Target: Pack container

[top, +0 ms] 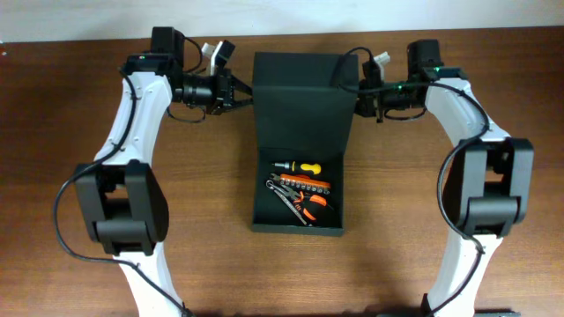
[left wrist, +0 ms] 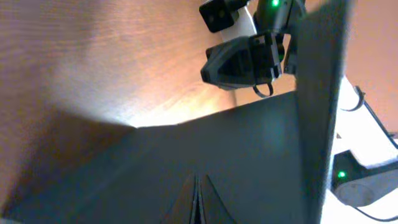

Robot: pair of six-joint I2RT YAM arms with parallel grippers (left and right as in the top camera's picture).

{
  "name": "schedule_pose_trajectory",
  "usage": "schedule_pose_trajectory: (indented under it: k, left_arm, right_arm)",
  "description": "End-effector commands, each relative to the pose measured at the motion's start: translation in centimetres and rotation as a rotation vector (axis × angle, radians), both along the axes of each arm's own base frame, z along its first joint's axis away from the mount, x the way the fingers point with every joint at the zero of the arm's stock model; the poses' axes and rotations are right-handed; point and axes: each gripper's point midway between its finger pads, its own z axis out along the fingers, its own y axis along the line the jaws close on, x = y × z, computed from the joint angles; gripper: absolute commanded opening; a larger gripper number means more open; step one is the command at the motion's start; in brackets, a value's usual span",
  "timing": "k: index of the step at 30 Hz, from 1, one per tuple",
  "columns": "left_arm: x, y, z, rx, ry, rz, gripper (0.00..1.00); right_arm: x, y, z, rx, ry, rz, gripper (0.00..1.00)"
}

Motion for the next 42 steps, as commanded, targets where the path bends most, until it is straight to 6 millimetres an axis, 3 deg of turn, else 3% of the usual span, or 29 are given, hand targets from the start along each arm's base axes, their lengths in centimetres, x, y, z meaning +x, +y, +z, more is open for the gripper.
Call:
schedule_pose_trajectory:
  k: [1, 10, 18, 31, 36, 39, 42]
  left_arm:
    - [-1.4, -0.3, 3.8, -0.043, -0.106, -0.043, 0.02]
    - [-5.5, -0.1, 4.7, -0.034, -0.079, -0.116, 0.02]
    - [-9.5, -0.2, 6.9, -0.087, -0.117, -0.201, 0.02]
    - [-10.3, 0.4, 8.9, -0.073, -0.208, -0.197, 0.02]
    - [-9.0, 3.4, 7.8, 0.016, -0.238, -0.139, 0.02]
    - [-7.8, 6.7, 5.9, 0.139, -0.233, -0.081, 0.02]
    - [-6.8, 11.2, 3.5, 0.313, -0.140, 0.023, 0.02]
  right_arm:
    - [-0.9, 0.4, 5.1, 0.034, -0.110, 0.025, 0.04]
    - [-3.3, 0.4, 7.5, 0.023, -0.142, 0.048, 0.04]
    - [-6.3, 0.4, 7.2, 0.009, -0.098, 0.096, 0.04]
    - [-7.3, 0.4, 7.1, 0.006, -0.095, 0.116, 0.04]
    - [-6.9, -0.4, 5.4, -0.136, -0.127, 0.119, 0.04]
    - [-6.3, -2.3, 3.7, -0.364, -0.144, 0.112, 0.04]
    - [-6.0, -5.0, 3.5, -0.595, -0.150, 0.096, 0.04]
